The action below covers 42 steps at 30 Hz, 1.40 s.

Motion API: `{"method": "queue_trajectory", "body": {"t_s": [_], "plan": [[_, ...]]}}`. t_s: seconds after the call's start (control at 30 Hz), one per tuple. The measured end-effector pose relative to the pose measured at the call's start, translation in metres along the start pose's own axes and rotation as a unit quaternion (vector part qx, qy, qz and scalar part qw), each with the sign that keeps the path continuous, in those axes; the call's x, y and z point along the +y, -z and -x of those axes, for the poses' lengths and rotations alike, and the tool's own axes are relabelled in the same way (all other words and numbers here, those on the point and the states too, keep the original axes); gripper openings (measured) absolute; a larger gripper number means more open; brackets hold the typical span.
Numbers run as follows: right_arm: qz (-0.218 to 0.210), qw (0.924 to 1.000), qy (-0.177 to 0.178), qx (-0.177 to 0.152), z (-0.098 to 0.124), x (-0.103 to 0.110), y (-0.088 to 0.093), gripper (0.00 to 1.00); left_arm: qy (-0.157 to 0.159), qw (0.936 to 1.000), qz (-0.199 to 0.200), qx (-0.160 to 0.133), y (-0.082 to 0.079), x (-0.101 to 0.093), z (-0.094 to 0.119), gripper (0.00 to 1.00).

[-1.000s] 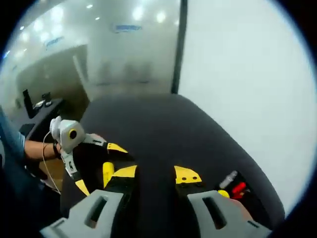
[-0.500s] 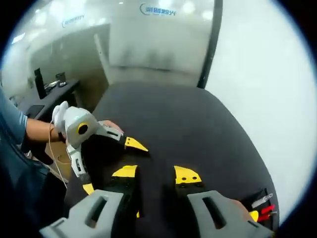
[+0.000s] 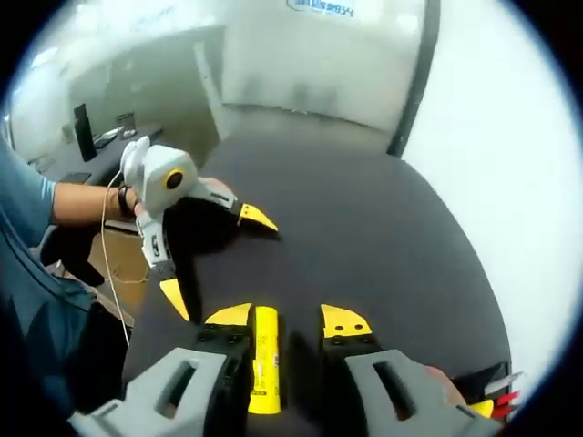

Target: Pick up pens and glue sticks and place them into the holder.

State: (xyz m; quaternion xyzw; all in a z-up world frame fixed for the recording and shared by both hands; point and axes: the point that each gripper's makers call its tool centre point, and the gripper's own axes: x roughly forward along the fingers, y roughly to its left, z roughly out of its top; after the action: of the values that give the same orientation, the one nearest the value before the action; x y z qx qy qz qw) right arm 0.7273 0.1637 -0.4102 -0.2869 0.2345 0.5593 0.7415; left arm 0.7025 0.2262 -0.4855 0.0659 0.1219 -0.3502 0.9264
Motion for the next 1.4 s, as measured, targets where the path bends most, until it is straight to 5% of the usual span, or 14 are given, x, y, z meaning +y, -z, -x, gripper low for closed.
{"method": "queue_trajectory", "body": {"t_s": [0.4, 0.83, 1.13, 1.4], "plan": [[0.016, 0.9979, -0.024, 0.058, -0.033, 0.027, 0.023, 0.23, 0.004, 0.9999, 0.013, -0.010, 0.006, -0.004, -0.004, 0.96], [0.011, 0.9948, -0.025, 0.098, -0.055, 0.031, 0.046, 0.21, 0.003, 0.9998, 0.013, -0.014, 0.006, -0.005, -0.004, 0.96], [0.001, 0.9938, -0.028, 0.107, -0.057, 0.033, 0.049, 0.18, 0.001, 0.9998, 0.016, -0.013, 0.006, -0.004, -0.004, 0.96], [-0.001, 0.9954, -0.019, 0.094, -0.033, 0.025, 0.039, 0.17, -0.001, 0.9998, 0.018, -0.012, 0.007, -0.003, -0.004, 0.96]]}}
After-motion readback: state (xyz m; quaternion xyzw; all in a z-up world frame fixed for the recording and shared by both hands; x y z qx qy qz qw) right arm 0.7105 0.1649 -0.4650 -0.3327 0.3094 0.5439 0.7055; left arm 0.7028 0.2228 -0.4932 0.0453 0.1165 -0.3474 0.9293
